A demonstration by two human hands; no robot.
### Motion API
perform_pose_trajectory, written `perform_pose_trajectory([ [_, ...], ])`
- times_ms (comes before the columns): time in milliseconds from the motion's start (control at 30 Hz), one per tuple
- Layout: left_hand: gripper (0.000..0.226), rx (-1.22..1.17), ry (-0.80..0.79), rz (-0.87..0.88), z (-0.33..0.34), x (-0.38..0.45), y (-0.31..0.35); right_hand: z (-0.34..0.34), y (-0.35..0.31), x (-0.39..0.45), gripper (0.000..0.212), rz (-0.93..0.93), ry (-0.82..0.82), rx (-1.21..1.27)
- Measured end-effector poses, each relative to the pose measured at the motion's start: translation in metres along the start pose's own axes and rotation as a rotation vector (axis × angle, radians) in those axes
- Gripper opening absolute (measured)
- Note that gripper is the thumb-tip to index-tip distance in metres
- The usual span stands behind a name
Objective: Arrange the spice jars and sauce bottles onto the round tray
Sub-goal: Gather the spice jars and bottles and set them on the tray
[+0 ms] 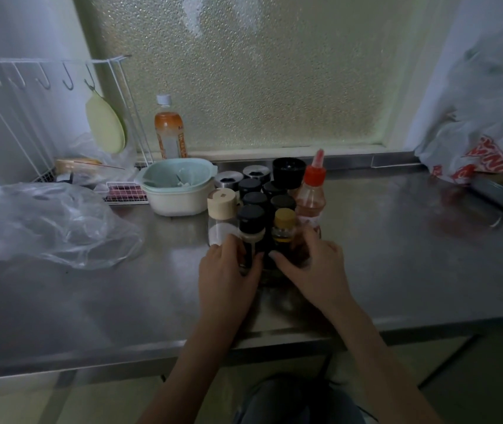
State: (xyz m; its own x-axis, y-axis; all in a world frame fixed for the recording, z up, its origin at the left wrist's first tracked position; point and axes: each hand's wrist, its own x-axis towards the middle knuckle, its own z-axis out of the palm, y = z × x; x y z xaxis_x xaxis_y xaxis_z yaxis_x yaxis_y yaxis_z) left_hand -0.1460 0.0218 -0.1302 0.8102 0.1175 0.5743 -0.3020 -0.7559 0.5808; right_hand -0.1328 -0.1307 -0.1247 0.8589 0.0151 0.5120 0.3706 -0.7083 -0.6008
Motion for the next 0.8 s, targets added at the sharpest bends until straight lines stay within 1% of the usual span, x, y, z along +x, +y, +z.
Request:
perform_pose_trajectory([
  [67, 0.03, 0.031, 0.032, -0.032, 0.0, 0.001, -0.001, 0.004, 0.0, -0.003, 0.043, -0.014, 0.038, -0.033],
  [167, 0.032, 0.019, 0.082, -0.129, -0.001, 0.002, -0.003, 0.011, -0.002, -0.008, 0.038, 0.038, 0.136, 0.051],
  [267, 0.034, -0.032, 0.003, -0.241, 0.0, 0.005, -0.01, 0.018, -0.004, -0.012, 0.038, 0.044, 0.186, 0.02],
  [333, 0.031, -0.049, -0.015, -0.227, 0.002, 0.005, -0.013, 0.018, -0.006, -0.014, 0.036, 0.052, 0.216, 0.039],
  [433, 0.036, -0.132, 0.068, -0.208, 0.0, 0.006, -0.012, 0.015, -0.009, -0.015, 0.034, 0.046, 0.2, 0.079],
  [500, 0.039, -0.202, 0.109, -0.245, -0.002, 0.008, -0.013, 0.015, -0.011, -0.016, 0.034, 0.032, 0.175, 0.1],
  [567, 0.035, -0.246, 0.105, -0.297, -0.003, 0.009, -0.014, 0.017, -0.011, -0.016, 0.03, 0.035, 0.166, 0.107],
  [667, 0.029, -0.192, 0.099, -0.295, -0.002, 0.007, -0.015, 0.021, -0.014, -0.013, 0.028, 0.031, 0.183, 0.097],
  [800, 0.028, -0.132, 0.068, -0.282, -0.001, 0.006, -0.016, 0.031, -0.024, -0.007, 0.028, 0.055, 0.19, 0.092],
])
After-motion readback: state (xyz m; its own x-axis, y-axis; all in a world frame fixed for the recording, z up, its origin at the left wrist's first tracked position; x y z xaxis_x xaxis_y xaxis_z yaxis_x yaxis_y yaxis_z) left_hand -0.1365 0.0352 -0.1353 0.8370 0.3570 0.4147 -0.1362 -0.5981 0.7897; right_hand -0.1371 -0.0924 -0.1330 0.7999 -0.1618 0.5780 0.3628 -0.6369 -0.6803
